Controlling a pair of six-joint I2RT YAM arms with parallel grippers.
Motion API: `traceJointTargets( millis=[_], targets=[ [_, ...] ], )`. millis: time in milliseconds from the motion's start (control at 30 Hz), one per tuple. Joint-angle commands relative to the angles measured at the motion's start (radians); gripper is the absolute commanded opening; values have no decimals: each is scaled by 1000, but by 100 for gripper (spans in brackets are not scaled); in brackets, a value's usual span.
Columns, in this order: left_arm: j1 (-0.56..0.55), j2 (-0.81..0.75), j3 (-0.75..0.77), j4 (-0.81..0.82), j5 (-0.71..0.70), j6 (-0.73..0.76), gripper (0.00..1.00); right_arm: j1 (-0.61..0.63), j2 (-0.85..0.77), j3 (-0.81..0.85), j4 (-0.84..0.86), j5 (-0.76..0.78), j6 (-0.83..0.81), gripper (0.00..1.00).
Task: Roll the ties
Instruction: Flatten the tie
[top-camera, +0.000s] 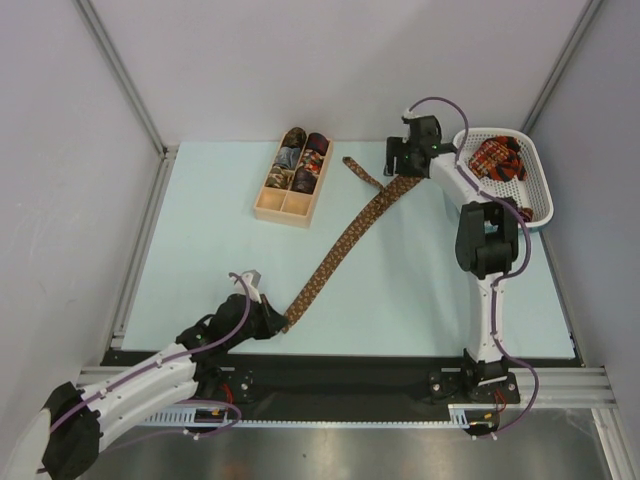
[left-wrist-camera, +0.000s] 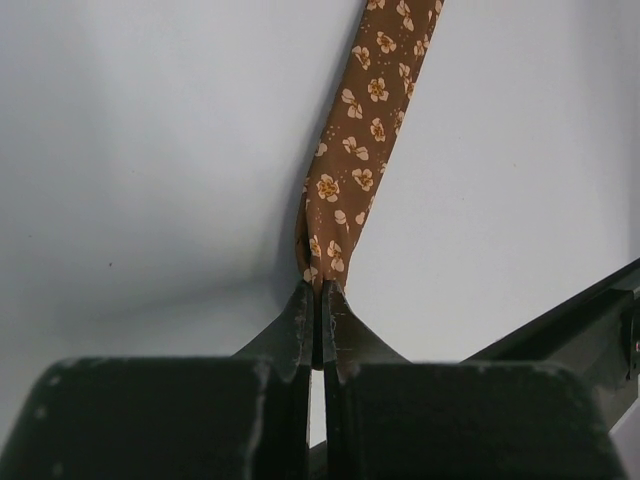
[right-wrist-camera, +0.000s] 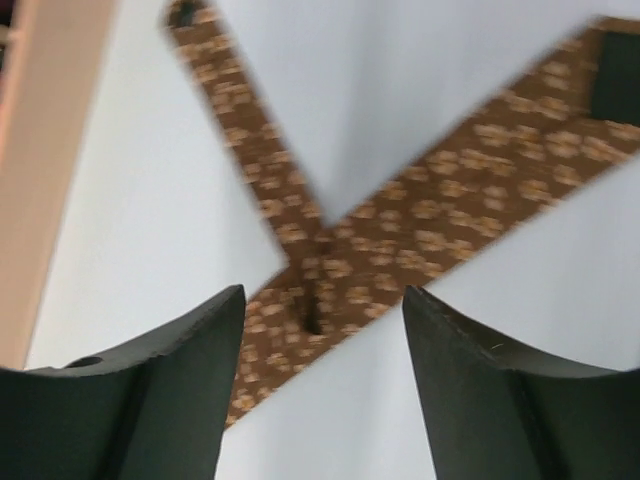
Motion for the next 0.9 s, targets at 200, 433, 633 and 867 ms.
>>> traceJointTargets(
  millis=[200,433,633,867],
  targets=[
    [6,11,23,-12,-20,32,0,90,139,274,-151,-72,-132,65],
    [6,4,30,-26,-18,28,0,107,227,355,-196,4,-182,64],
    [6,1,46,-41,-12,35,0,116,248,331,-225,32,-224,62],
    [6,-9,46,-52,-15,38,0,114,273,346,-202,138,-191,42]
  ],
)
